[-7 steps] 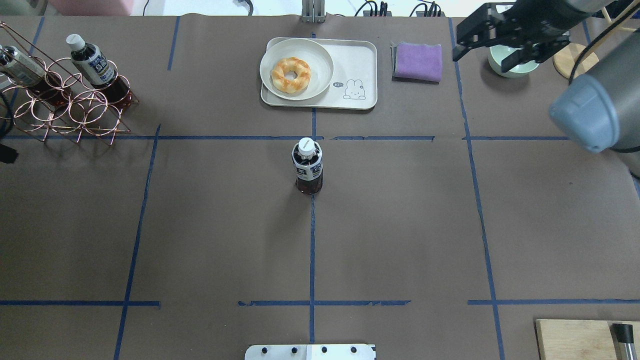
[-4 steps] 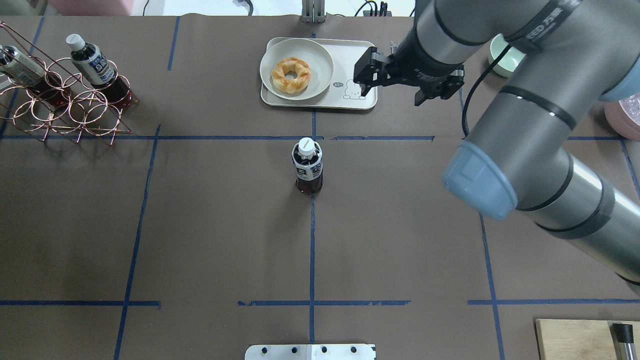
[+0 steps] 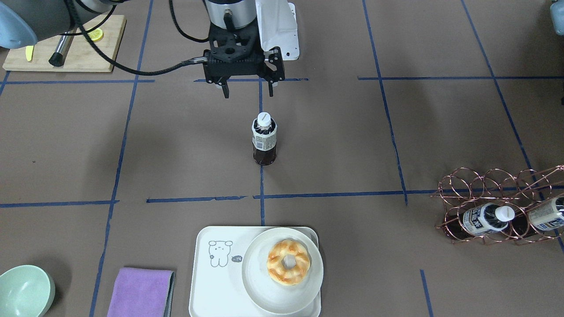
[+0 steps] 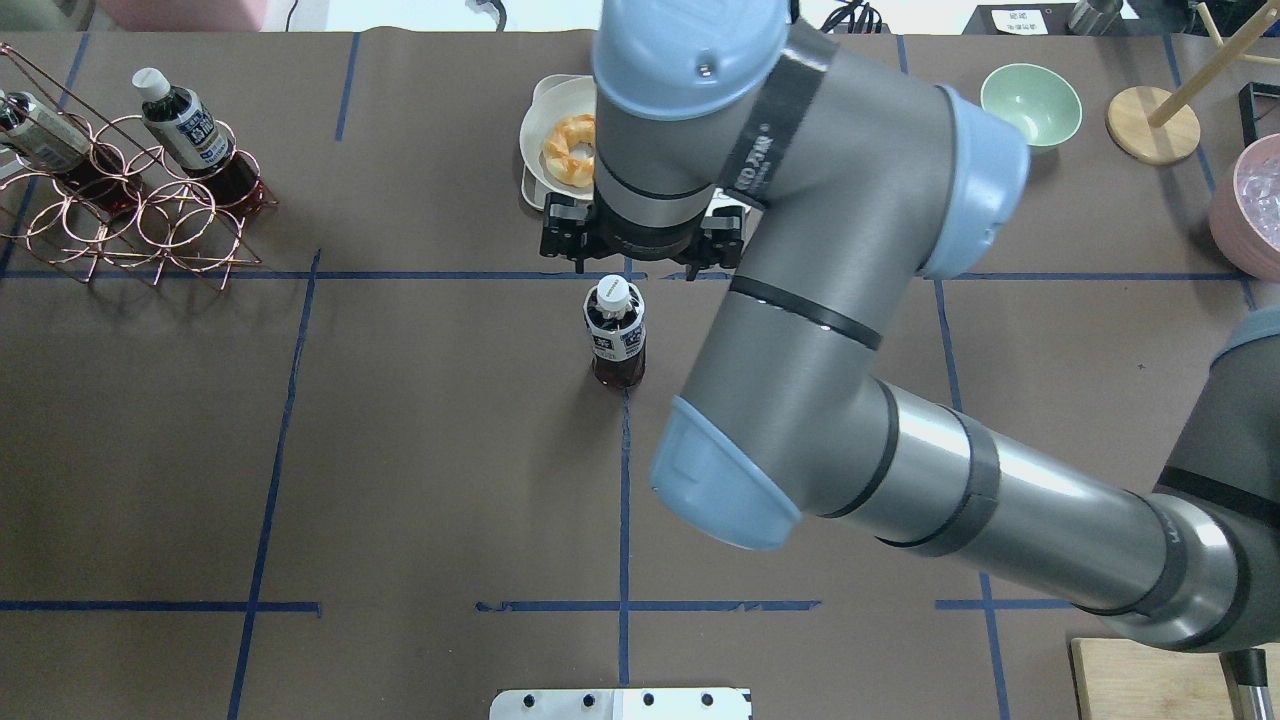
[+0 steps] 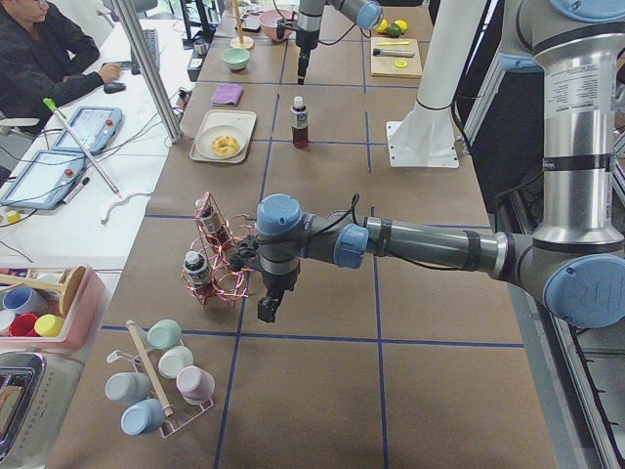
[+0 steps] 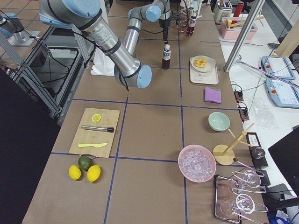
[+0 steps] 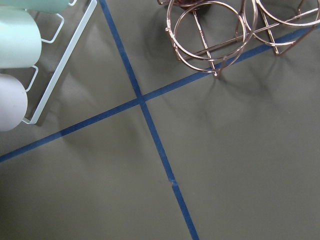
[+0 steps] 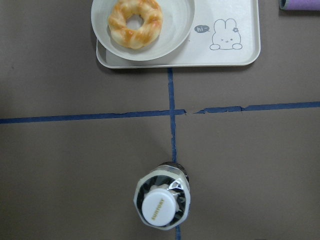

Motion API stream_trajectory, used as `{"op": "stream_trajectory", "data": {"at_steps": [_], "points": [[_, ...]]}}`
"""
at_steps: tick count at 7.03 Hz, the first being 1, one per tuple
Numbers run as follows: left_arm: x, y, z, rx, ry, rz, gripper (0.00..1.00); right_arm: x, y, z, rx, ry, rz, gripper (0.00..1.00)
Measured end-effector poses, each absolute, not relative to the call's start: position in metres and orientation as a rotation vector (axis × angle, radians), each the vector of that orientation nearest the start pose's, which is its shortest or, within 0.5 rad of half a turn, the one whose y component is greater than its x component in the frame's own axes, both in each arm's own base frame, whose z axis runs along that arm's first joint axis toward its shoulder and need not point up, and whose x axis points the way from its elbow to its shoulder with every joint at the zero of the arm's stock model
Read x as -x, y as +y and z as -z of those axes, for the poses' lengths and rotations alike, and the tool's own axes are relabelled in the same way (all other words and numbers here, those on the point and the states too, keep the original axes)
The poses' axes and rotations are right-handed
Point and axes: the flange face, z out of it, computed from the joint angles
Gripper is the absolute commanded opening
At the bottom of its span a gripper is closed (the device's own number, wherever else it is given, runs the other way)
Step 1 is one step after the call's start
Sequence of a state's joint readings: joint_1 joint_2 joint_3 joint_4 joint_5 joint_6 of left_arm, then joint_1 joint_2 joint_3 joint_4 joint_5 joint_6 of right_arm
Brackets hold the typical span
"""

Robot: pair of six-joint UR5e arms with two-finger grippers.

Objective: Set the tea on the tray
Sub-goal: 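Lower the right gripper onto the bottle cap and close it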

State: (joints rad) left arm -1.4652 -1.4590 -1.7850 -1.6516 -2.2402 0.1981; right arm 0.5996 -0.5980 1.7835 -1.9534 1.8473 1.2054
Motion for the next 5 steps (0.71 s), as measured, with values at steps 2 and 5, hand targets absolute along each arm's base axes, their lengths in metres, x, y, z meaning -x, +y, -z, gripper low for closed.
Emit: {"op": "stream_trajectory", "data": {"at_steps": [2,5], "points": [[0.027,-0.459,-0.606,-0.211,0.67,-0.358,1.0,0.488,-0.452,-0.034,-0.134,-0.788,-0.105,0.99],[0.027,-0.459,-0.607,-0.21,0.672,-0.358,1.0,0.5,-0.456,-0.048,-0.133,-0.752,-0.095,0.95]]}}
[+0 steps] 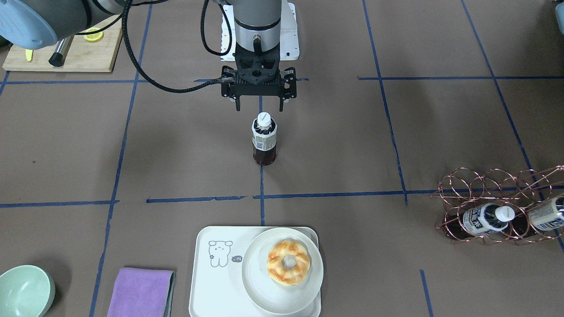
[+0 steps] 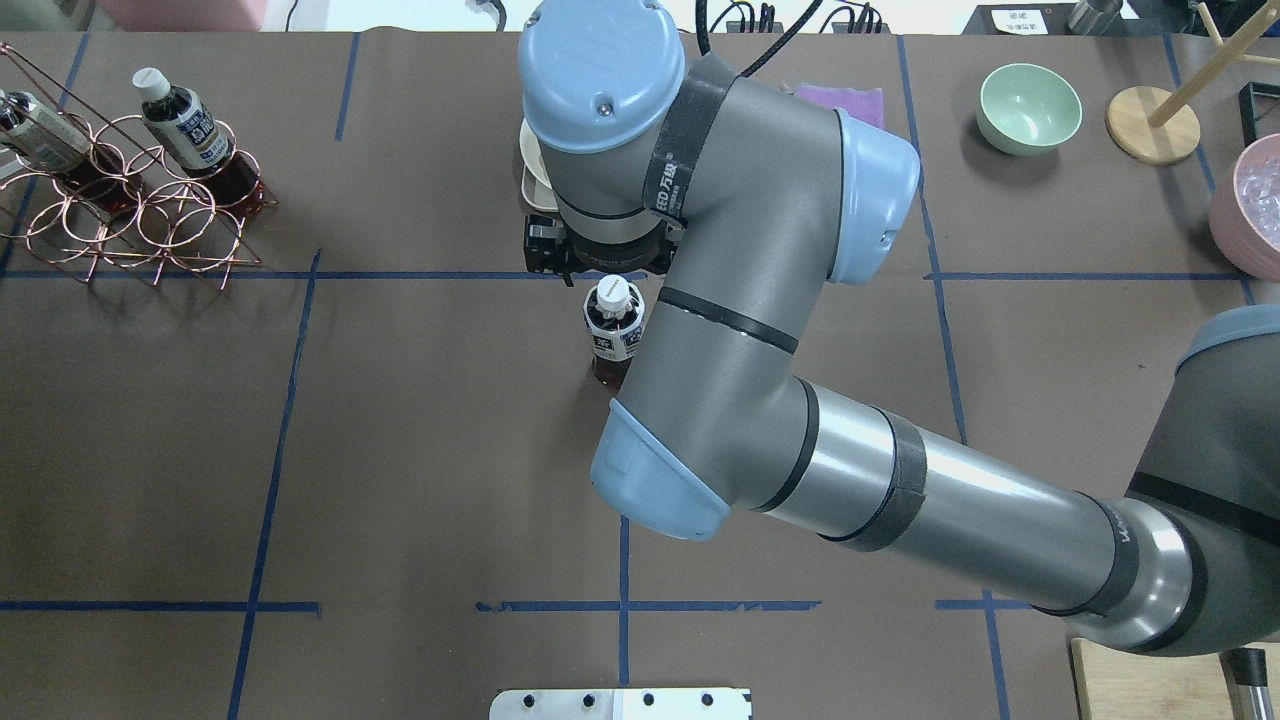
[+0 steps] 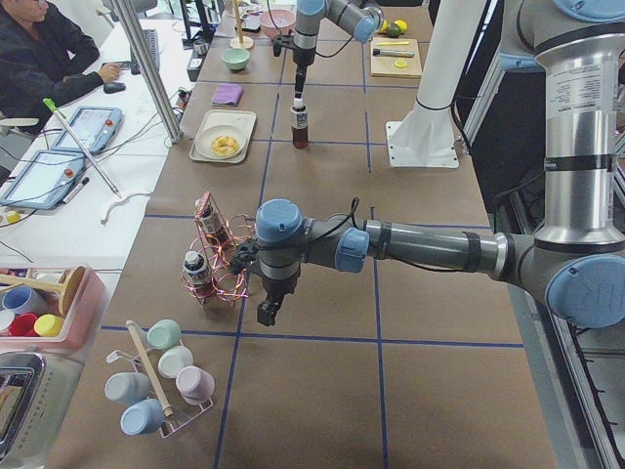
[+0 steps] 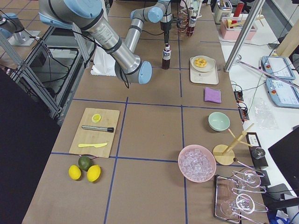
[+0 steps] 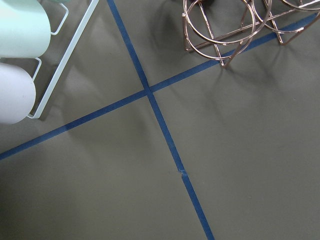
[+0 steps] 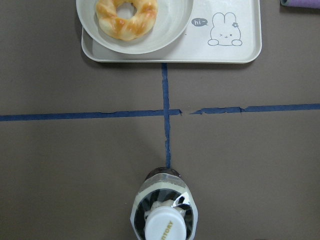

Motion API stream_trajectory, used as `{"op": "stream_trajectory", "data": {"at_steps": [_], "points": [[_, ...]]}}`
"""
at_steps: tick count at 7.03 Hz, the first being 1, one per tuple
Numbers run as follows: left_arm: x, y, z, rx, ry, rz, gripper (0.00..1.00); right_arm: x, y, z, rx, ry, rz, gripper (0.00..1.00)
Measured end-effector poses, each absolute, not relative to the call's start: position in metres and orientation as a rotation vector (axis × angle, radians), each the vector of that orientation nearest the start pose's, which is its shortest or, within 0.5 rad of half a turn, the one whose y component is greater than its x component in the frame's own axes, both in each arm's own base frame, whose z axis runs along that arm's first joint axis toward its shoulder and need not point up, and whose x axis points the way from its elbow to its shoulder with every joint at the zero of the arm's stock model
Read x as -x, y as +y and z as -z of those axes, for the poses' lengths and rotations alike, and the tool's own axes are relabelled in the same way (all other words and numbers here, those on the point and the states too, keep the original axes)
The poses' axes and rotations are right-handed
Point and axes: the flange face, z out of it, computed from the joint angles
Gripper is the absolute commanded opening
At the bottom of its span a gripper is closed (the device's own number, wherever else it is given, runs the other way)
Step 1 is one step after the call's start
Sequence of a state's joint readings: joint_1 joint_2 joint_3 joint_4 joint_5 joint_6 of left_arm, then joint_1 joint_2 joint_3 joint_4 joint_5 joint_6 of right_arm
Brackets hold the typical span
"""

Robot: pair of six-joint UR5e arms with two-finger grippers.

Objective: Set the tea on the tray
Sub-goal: 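Lower the right gripper onto the bottle cap and close it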

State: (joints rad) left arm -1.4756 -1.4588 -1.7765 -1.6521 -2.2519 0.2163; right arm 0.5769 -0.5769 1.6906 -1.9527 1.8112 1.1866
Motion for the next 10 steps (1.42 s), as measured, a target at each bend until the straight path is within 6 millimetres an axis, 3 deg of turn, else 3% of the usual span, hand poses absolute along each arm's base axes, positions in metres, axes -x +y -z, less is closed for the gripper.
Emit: {"op": "stream_trajectory", "data": {"at_steps": [5,10], "points": [[0.028,-0.459,-0.607,-0.212,0.671,-0.357,1.0,0.524,-0.462,-0.059,-0.131,-0.743,-0.076,0.75],[0.028,-0.46,-0.607,-0.211,0.669,-0.356,1.0,0.53,-0.463,-0.064,-0.135,-0.744,-0.063,0.52]]}}
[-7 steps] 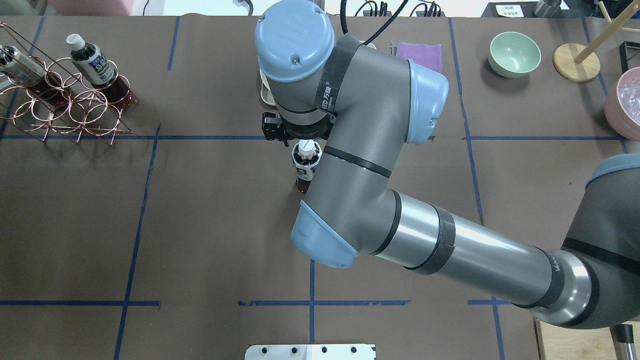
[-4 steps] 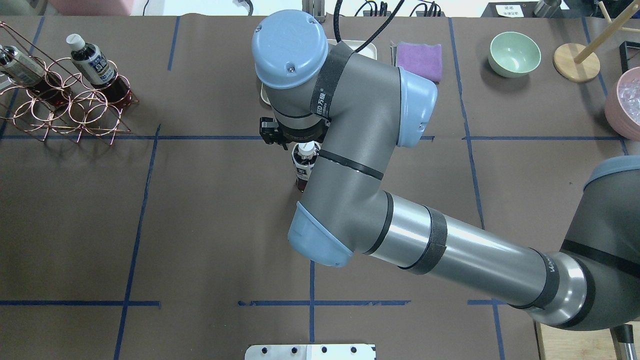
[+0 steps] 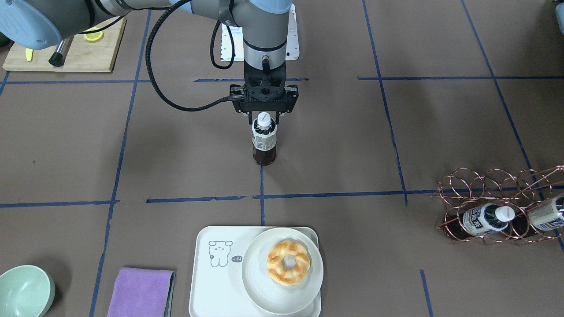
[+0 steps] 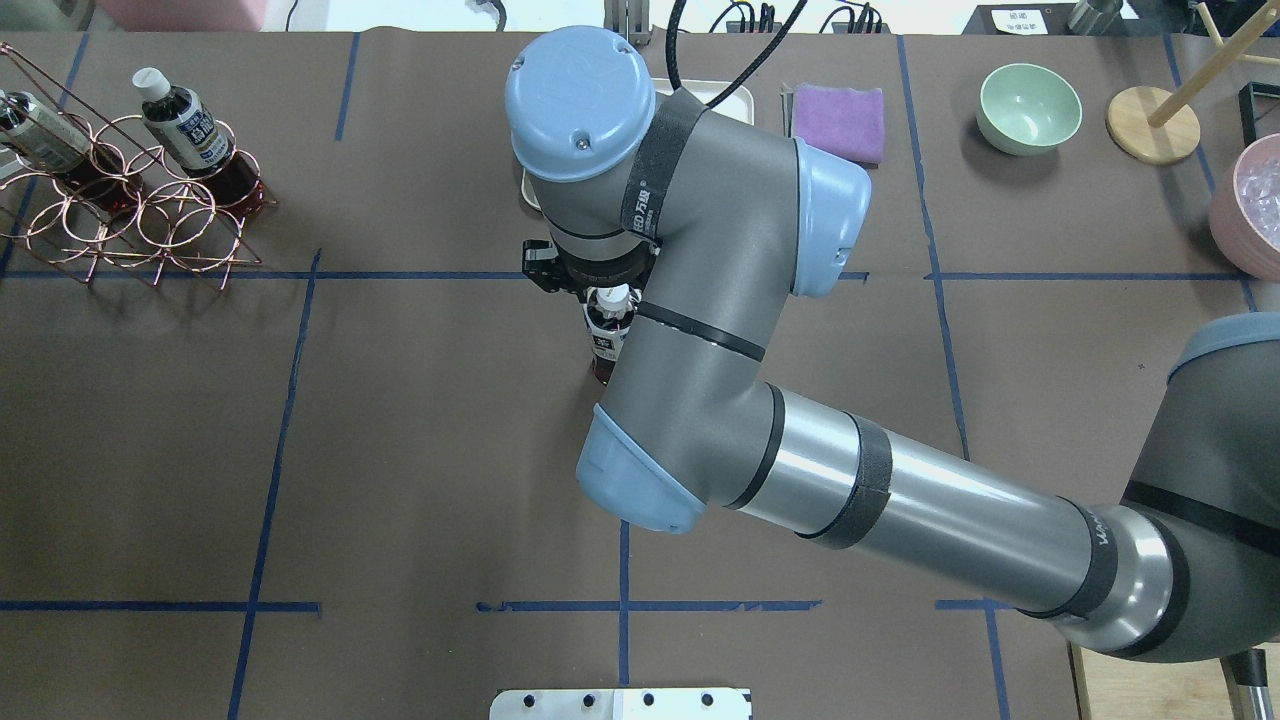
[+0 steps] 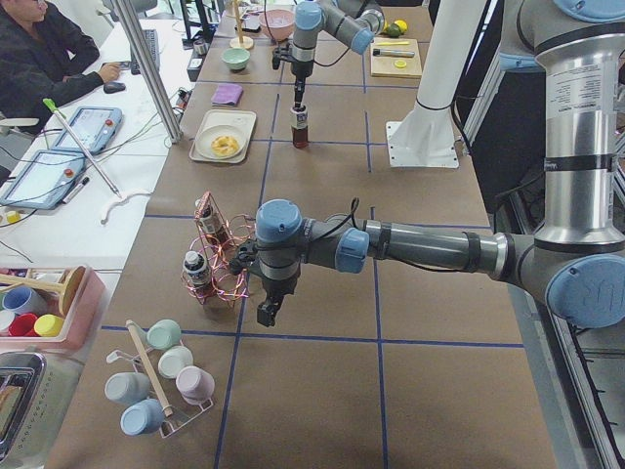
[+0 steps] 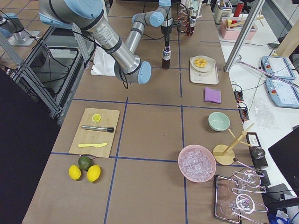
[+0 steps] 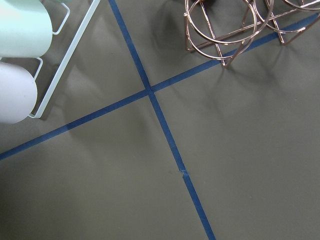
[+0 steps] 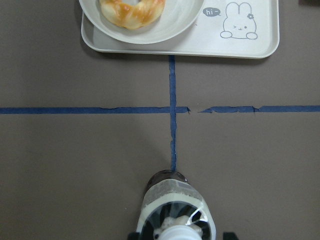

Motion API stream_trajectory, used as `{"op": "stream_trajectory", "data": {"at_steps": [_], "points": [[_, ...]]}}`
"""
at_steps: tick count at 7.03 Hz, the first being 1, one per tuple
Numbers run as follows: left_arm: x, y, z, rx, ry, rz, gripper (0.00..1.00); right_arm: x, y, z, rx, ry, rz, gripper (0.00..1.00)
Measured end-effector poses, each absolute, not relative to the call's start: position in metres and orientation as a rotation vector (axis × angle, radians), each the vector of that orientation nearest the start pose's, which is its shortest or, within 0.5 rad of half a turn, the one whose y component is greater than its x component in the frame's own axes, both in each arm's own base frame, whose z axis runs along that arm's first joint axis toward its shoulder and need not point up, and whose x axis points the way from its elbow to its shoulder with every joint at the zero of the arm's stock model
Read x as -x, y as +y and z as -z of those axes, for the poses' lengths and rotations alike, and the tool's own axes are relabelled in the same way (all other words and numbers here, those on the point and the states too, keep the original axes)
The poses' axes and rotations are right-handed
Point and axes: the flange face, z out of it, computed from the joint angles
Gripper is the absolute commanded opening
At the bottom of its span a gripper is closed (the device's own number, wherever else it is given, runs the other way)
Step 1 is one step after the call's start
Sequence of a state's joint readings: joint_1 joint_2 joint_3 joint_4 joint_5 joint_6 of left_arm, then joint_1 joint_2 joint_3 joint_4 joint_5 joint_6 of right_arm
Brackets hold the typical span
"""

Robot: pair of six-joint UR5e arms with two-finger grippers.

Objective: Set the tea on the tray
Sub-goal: 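Lower the right gripper onto the bottle cap and close it, then lift the bottle with the right gripper and carry it onto the tray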

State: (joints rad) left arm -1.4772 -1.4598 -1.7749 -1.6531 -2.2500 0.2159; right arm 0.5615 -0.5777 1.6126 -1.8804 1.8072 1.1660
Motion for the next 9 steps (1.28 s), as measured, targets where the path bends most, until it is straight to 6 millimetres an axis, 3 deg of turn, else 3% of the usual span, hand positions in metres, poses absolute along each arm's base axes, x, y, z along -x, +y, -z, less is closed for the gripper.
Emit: {"op": "stream_trajectory", "data": {"at_steps": [1,3,5,7,9], "points": [[0.028,-0.46,-0.607,-0.211,0.669,-0.355,1.0,0.531,-0.464,-0.064,-0.138,-0.747,-0.062,0.39],[0.028,-0.46,-0.607,-0.209,0.669,-0.352,1.0,0.531,-0.465,-0.064,-0.143,-0.751,-0.06,0.04],[0.027,-0.461,-0.607,-0.209,0.669,-0.35,1.0,0.521,-0.467,-0.059,-0.149,-0.764,-0.061,0.0],[0.027,-0.463,-0.605,-0.211,0.669,-0.351,1.0,0.482,-0.479,-0.046,-0.156,-0.799,-0.088,0.0],[0.027,-0.464,-0.604,-0.215,0.669,-0.351,1.0,0.433,-0.513,-0.039,-0.203,-0.808,-0.116,0.0]]}}
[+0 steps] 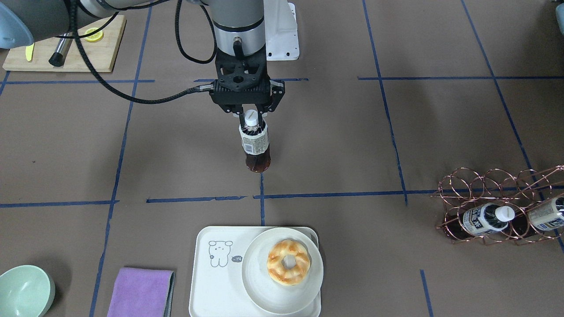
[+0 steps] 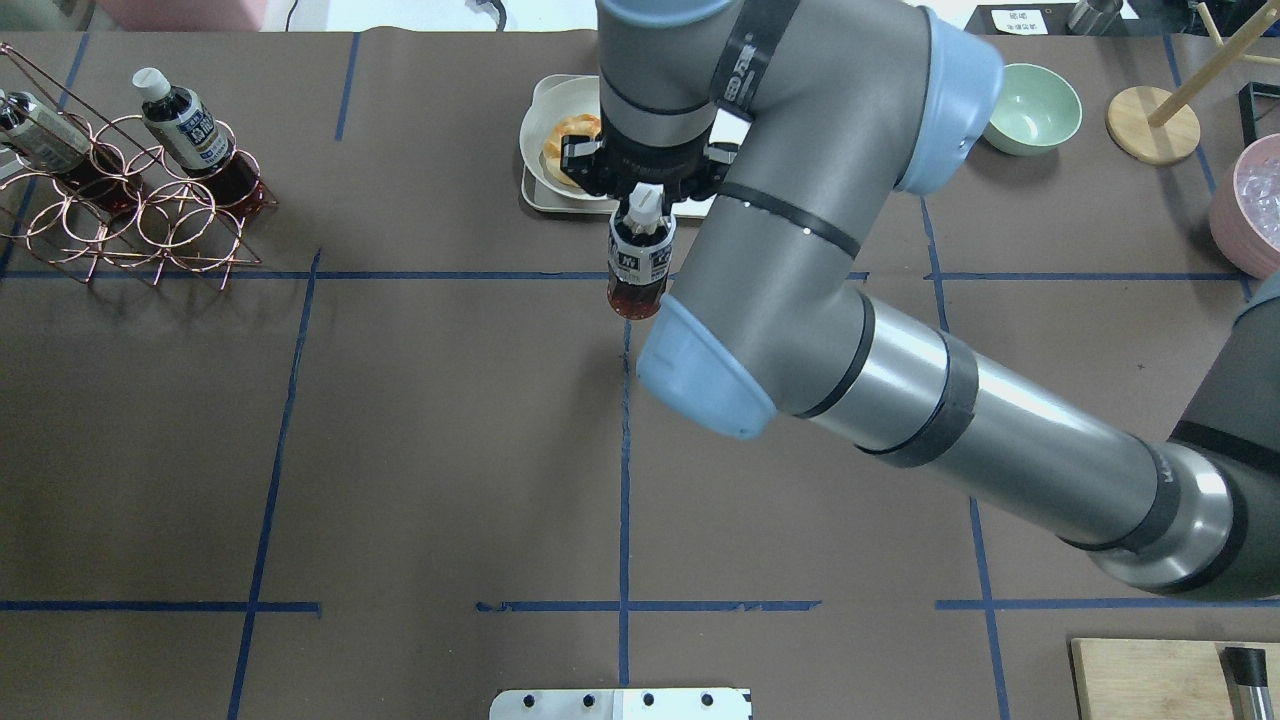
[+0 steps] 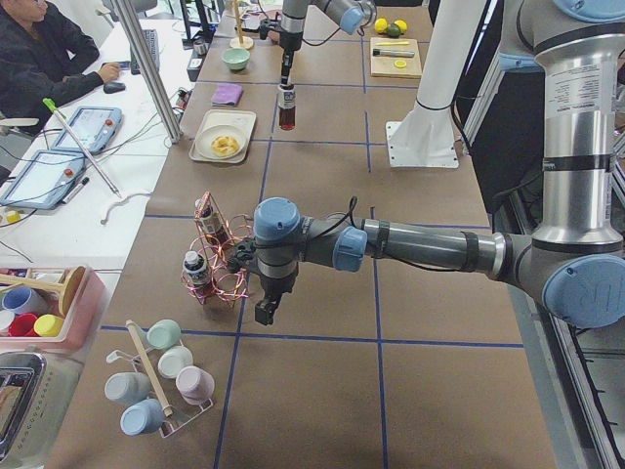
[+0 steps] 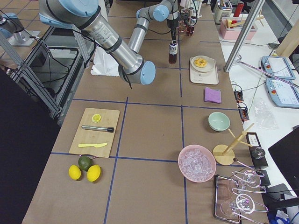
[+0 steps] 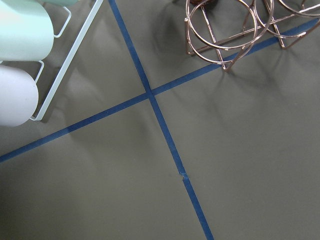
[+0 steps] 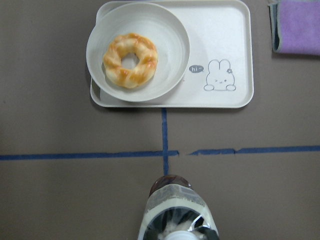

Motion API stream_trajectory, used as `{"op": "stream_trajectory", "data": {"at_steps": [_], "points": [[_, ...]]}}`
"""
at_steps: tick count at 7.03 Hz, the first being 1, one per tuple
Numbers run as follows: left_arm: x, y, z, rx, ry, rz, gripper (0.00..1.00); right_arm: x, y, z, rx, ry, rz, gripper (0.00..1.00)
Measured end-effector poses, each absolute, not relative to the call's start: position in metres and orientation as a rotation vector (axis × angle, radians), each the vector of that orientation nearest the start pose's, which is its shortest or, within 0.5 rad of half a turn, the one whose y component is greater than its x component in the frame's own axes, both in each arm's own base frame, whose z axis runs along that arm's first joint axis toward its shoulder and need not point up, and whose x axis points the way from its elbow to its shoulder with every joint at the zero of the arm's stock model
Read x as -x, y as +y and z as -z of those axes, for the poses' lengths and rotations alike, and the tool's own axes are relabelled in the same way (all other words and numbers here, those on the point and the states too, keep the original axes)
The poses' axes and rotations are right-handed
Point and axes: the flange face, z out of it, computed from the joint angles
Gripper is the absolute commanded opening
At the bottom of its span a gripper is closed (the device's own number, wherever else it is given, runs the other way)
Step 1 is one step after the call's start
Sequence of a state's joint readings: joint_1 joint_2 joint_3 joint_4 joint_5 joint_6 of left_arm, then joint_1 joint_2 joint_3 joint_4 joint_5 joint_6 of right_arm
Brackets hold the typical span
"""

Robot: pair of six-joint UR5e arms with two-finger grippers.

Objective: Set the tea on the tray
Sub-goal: 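Lift the bottle with the right gripper and carry it onto the tray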

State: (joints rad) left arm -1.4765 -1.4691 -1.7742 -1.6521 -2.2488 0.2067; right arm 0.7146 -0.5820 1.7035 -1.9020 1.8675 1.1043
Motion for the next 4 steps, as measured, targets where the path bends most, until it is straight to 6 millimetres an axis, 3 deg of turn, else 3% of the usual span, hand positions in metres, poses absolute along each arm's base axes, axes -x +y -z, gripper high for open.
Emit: {"op": "stream_trajectory", "data": {"at_steps": [2,4], "points": [[0.028,-0.464,-0.601,-0.22,0.67,-0.351,1.0,0.388,-0.575,-0.056,-0.246,-0.772,-0.116,0.0],[0.033,-0.462,-0.596,-0.233,0.669,-0.345,1.0,0.382,-0.642,-0.087,-0.247,-0.771,-0.125,0.0]]}}
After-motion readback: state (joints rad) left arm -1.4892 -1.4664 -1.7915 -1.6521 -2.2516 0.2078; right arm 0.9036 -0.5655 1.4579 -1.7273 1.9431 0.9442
